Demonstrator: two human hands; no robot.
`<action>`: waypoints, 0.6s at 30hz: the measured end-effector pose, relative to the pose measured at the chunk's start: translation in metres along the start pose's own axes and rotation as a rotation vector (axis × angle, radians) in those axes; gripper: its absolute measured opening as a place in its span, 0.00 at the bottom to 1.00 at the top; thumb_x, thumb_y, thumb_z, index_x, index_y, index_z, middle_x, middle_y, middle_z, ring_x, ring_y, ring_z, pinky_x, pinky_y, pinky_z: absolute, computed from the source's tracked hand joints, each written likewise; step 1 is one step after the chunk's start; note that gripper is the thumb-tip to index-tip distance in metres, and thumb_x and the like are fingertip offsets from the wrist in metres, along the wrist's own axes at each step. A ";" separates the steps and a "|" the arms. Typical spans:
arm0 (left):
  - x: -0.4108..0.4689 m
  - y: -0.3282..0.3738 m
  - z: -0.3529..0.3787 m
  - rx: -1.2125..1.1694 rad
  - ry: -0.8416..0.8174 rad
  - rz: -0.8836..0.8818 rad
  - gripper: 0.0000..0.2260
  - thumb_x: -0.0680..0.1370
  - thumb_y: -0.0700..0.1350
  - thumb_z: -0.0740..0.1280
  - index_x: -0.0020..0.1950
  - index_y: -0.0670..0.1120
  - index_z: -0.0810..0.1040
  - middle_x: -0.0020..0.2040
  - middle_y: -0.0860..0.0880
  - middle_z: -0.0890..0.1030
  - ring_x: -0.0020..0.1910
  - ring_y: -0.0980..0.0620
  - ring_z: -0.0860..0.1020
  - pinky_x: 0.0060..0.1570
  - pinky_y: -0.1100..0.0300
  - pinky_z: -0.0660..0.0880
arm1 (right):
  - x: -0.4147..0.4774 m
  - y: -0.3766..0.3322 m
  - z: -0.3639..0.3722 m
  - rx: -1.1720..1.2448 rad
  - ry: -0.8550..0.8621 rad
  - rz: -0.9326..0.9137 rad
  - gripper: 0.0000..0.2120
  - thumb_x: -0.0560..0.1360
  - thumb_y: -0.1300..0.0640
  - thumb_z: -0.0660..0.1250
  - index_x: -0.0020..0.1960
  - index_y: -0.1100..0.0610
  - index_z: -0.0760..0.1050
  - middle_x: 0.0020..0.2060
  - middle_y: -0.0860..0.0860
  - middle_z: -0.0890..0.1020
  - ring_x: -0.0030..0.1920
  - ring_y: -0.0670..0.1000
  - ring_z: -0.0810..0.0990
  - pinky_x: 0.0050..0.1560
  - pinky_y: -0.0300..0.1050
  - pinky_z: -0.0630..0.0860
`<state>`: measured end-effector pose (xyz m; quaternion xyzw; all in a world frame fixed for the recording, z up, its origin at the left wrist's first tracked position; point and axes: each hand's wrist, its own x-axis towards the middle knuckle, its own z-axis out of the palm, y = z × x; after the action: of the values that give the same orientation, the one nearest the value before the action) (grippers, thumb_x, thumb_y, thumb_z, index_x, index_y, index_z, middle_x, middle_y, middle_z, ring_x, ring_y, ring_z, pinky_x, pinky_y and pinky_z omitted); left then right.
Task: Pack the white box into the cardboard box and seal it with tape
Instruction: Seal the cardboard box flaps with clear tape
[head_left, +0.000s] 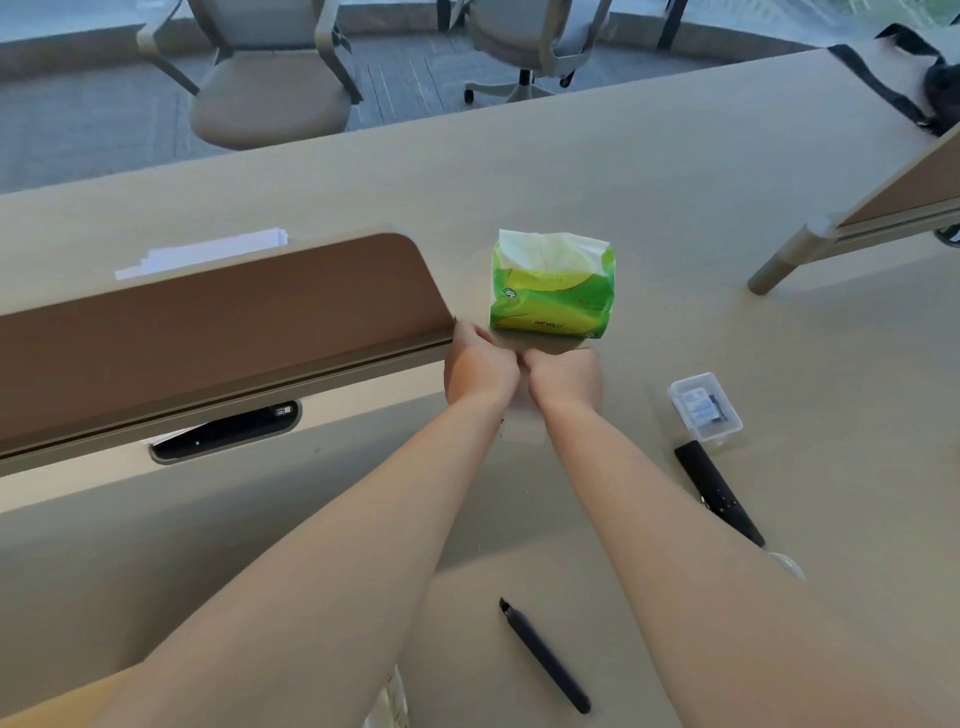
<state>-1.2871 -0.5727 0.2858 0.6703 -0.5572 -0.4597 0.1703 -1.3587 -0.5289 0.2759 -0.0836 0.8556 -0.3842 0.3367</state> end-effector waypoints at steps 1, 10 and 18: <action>-0.001 0.001 -0.002 0.010 -0.007 0.001 0.08 0.72 0.39 0.64 0.48 0.48 0.70 0.39 0.52 0.75 0.40 0.48 0.74 0.31 0.60 0.65 | 0.000 -0.001 0.000 -0.001 -0.010 0.005 0.23 0.68 0.51 0.72 0.58 0.61 0.71 0.47 0.55 0.80 0.45 0.58 0.79 0.41 0.46 0.70; -0.020 -0.003 -0.024 0.030 -0.086 0.054 0.04 0.76 0.42 0.64 0.50 0.45 0.74 0.46 0.48 0.77 0.46 0.45 0.75 0.46 0.56 0.72 | -0.013 0.007 -0.013 -0.059 -0.132 -0.035 0.18 0.77 0.43 0.64 0.51 0.59 0.76 0.49 0.55 0.81 0.51 0.60 0.79 0.51 0.49 0.74; -0.085 -0.027 -0.087 -0.141 -0.127 0.121 0.05 0.78 0.41 0.64 0.42 0.44 0.76 0.37 0.47 0.79 0.34 0.49 0.76 0.41 0.56 0.76 | -0.084 0.031 -0.041 -0.280 0.045 -0.340 0.16 0.75 0.47 0.60 0.53 0.59 0.72 0.54 0.58 0.77 0.55 0.61 0.76 0.55 0.53 0.73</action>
<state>-1.1970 -0.5123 0.3473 0.5913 -0.5727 -0.5279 0.2089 -1.3183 -0.4491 0.3165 -0.2640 0.8815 -0.3144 0.2333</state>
